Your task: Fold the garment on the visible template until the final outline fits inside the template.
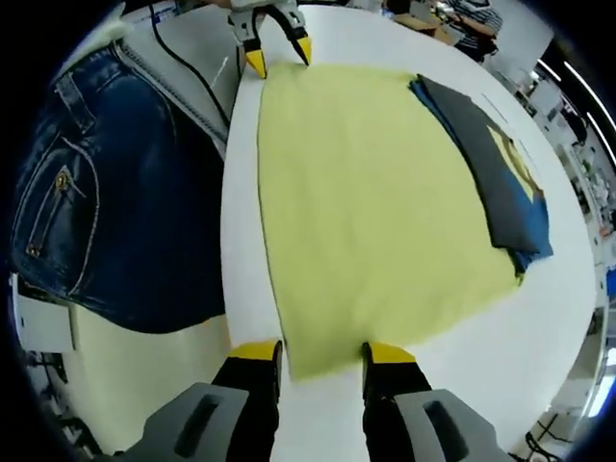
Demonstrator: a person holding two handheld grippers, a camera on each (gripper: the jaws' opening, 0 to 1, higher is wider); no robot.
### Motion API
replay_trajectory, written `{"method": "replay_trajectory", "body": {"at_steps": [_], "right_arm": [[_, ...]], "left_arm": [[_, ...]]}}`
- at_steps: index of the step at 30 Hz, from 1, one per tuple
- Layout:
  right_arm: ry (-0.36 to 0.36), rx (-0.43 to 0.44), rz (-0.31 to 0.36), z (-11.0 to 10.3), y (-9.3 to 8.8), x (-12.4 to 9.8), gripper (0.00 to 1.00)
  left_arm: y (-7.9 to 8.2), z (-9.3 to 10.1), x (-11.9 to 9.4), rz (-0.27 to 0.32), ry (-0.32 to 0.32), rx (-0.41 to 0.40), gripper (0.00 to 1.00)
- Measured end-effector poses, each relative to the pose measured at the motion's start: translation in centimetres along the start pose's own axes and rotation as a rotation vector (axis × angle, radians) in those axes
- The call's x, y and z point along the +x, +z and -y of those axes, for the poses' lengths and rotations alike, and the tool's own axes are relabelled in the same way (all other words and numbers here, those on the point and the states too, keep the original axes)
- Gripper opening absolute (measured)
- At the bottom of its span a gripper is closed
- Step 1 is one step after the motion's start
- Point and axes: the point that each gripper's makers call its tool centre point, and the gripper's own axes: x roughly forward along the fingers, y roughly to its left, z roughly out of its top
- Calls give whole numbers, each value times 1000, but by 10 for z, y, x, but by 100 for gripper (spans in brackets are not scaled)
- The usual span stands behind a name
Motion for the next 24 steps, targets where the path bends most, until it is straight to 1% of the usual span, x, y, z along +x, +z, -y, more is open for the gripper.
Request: {"method": "replay_trajectory", "body": {"at_steps": [2, 5, 6, 7, 8, 9, 11, 13, 15, 16, 18, 19, 21, 24], "right_arm": [[2, -4, 1, 1, 0, 0, 27], [2, 0, 6, 3, 1, 0, 25], [-14, -10, 9, 6, 1, 0, 22], [-45, -31, 5, 13, 1, 0, 15], [-45, -32, 4, 13, 0, 1, 10], [-50, -24, 4, 15, -1, 2, 8], [-42, -7, 8, 15, 0, 2, 8], [-41, -11, 15, 15, 1, 2, 6], [-40, -7, 26, 15, 1, 3, 3], [-45, -5, 31, 16, 2, 3, 0], [-42, 15, 48, 15, 4, 2, 0], [-43, 22, 52, 15, 4, 1, 0], [-46, 31, 63, 15, 5, -3, 0], [-50, 53, 83, 15, 7, -7, 0]], "left_arm": [[0, 3, 0, -11, -13, 24, 30], [1, 1, 2, -23, -8, 16, 26], [0, 0, 2, -28, -6, 12, 23], [0, -2, 3, -34, 1, 13, 20], [0, -4, 3, -38, 9, 4, 18], [0, -4, 3, -37, 8, -9, 17], [0, -5, 3, -40, 10, -12, 16], [-1, -6, 4, -47, 19, -7, 11], [-1, -7, 4, -51, 26, -15, 4], [-1, -9, 4, -54, 36, -17, 4], [-1, -12, 3, -53, 49, -17, 2], [1, -13, 0, -44, 54, -28, 2], [3, -12, -2, -39, 48, -47, 1], [4, -10, -5, -44, 44, -52, 1]]}}
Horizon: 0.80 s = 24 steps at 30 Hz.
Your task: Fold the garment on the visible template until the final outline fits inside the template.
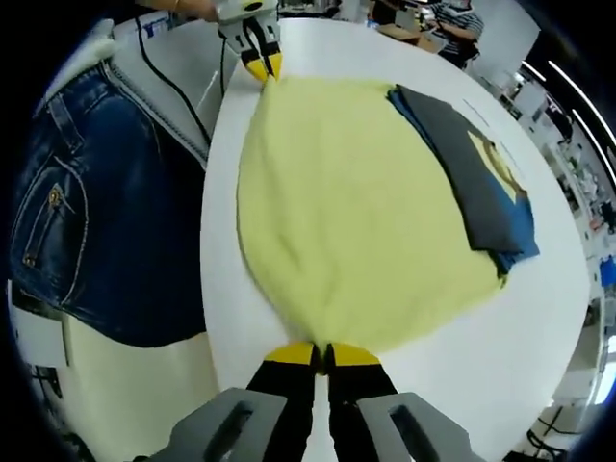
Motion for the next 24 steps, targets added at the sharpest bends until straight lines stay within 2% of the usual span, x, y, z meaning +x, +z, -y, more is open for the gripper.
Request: {"method": "replay_trajectory", "body": {"at_steps": [8, 11, 16, 24], "right_arm": [[-10, 41, 50, -3, 8, -13, 0], [-14, 50, 65, -2, 12, -21, 0], [-26, 40, 83, -1, 21, -35, 0], [-19, 3, 81, -4, 29, -52, 0]], "left_arm": [[7, -8, -16, 15, 32, -50, 1], [10, -13, -24, 22, 41, -96, 1], [16, -16, -38, 30, 55, -98, 1], [21, -10, -56, 1, 37, -101, 1]]}}
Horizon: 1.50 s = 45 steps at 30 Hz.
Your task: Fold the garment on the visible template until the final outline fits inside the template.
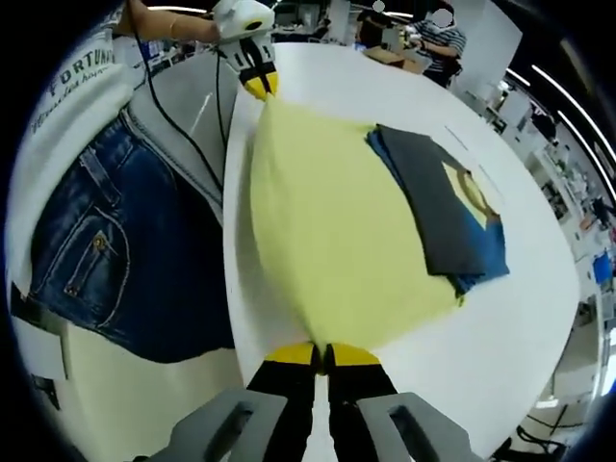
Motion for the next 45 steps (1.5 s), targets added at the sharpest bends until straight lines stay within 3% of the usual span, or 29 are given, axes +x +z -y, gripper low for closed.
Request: {"method": "replay_trajectory", "body": {"at_steps": [17, 29, 36, 45], "right_arm": [[41, -39, -1, -11, 13, -30, 0], [57, -72, -12, -14, 18, -46, 0], [28, -74, -2, -4, 23, -56, 0], [-73, -91, -16, 27, 32, -59, 0]], "left_arm": [[5, 16, -28, -76, -63, -40, 1], [18, 20, -51, -107, -119, -75, 1], [32, 9, -62, -85, -107, -87, 1], [51, -18, -66, -49, -51, -58, 1]]}}
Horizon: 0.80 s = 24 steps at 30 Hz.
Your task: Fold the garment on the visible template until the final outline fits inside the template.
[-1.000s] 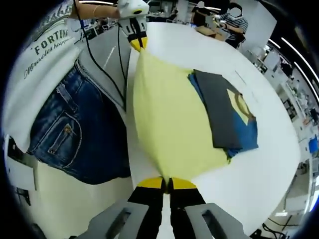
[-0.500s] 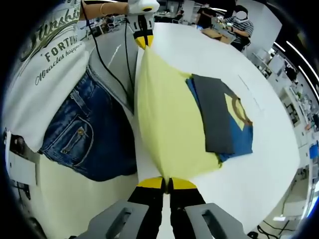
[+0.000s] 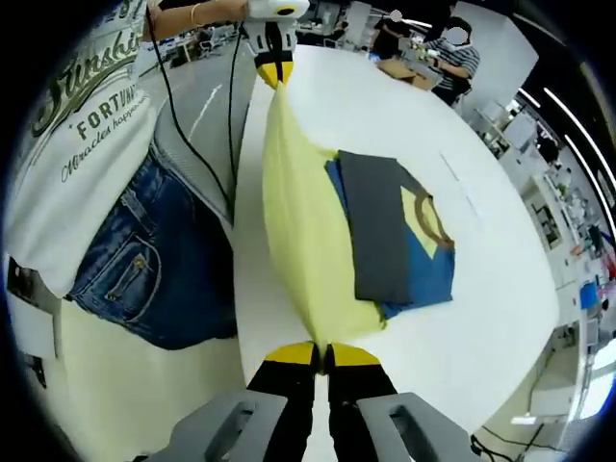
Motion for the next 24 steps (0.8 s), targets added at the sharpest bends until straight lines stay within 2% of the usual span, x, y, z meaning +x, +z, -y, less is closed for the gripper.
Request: {"method": "replay_trajectory", "body": {"at_steps": [11, 16, 24], "right_arm": [[-137, -7, -8, 46, 9, 4, 0], [-197, -17, -15, 67, 12, 8, 0], [-254, -26, -41, 90, 12, 15, 0]], "left_arm": [[23, -42, 4, 34, 119, 34, 1], [36, -66, 5, 58, 206, 45, 1], [48, -93, 11, 64, 271, 72, 1]]}}
